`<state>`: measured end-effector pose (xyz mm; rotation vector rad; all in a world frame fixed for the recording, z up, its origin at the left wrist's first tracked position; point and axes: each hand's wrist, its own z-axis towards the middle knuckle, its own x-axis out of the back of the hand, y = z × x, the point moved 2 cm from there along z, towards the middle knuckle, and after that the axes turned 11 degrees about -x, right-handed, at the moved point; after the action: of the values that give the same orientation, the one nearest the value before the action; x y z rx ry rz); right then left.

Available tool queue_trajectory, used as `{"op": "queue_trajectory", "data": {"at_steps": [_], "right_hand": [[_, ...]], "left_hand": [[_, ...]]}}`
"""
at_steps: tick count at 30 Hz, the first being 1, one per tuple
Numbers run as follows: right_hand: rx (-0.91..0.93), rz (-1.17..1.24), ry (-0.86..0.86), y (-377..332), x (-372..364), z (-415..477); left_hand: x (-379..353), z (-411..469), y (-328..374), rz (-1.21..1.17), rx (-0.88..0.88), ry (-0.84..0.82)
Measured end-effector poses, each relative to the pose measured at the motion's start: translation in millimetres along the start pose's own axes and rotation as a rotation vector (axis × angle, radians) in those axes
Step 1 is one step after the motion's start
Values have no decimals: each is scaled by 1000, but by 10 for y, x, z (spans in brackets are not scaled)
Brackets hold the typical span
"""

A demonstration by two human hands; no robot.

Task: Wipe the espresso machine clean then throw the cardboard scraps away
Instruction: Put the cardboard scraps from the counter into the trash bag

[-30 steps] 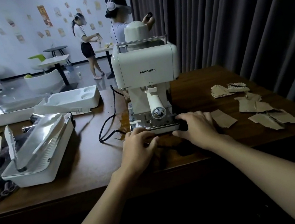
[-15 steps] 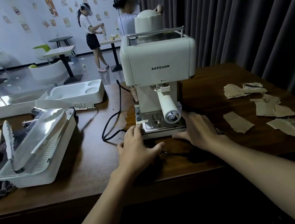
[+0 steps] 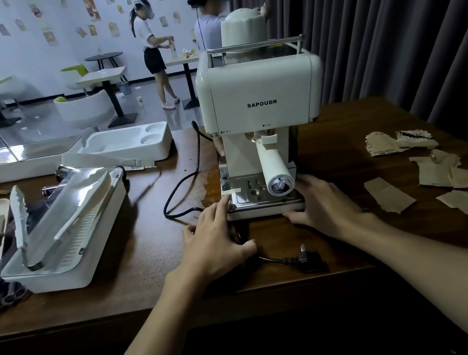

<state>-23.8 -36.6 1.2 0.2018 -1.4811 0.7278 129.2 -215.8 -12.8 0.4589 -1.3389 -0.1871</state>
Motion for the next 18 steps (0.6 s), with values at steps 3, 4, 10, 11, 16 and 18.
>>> {"op": "queue_trajectory", "data": {"at_steps": [3, 4, 10, 11, 16, 18], "right_hand": [[10, -41, 27, -34, 24, -44], [15, -52, 38, -38, 28, -59], [1, -97, 68, -94, 37, -138], [1, -96, 63, -98, 40, -131], [1, -166, 82, -98, 94, -119], [12, -219, 109, -104, 133, -151]], "left_hand": [[41, -48, -4, 68, 0, -26], [55, -68, -22, 86, 8, -41], [112, -167, -51, -22, 60, -60], [107, -162, -36, -56, 59, -22], [85, -131, -7, -114, -29, 145], [111, -128, 22, -121, -62, 183]]}}
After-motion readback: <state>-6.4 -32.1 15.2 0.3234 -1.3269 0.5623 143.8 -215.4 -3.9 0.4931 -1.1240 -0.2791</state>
